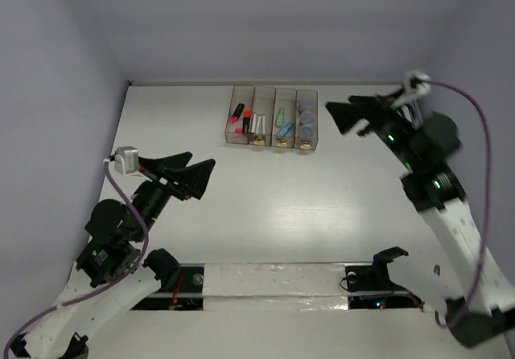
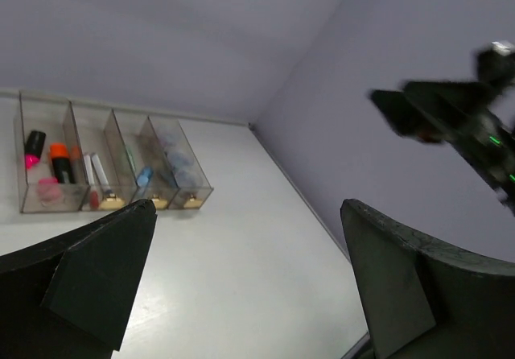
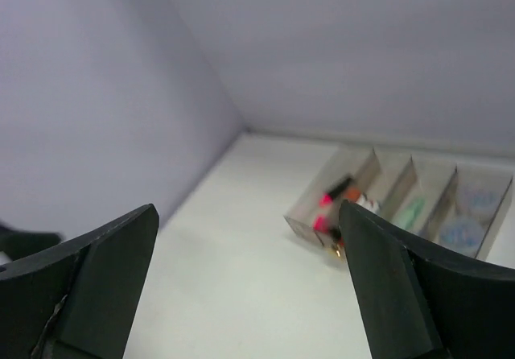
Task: Sort the stationery into containers
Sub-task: Reset both arms
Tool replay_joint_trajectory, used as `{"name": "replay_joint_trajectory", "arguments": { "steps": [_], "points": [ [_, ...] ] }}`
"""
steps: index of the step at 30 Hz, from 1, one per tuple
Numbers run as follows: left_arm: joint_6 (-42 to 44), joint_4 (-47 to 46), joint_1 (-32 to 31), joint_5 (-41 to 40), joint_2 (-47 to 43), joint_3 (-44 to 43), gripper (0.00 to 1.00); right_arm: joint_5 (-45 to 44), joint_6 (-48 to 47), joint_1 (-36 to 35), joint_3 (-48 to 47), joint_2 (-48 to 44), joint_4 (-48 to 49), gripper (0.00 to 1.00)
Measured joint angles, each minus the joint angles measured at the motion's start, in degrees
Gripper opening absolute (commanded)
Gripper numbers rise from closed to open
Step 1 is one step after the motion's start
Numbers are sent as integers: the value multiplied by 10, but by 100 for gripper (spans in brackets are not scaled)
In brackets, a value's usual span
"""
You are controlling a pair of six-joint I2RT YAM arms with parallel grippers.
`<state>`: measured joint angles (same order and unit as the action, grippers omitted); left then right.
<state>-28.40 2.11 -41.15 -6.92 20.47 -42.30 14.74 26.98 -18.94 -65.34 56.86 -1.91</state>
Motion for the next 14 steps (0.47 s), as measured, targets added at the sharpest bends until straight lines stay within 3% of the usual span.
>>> {"name": "replay_joint_trajectory", "arguments": {
  "steps": [3, 7, 10, 14],
  "points": [
    [12, 11, 0, -28, -14, -32, 99, -43, -1, 0, 30, -171, -10, 100],
    [31, 21, 0, -56, -38, -63, 99, -145, -3, 0, 46, -319, -47, 100],
    [42, 20, 0, -67, -46, -81, 99, -201, -3, 0, 68, -362, -82, 100],
    [45, 19, 0, -71, -53, -74, 99, -237, -3, 0, 86, -354, -141, 100]
  ]
}}
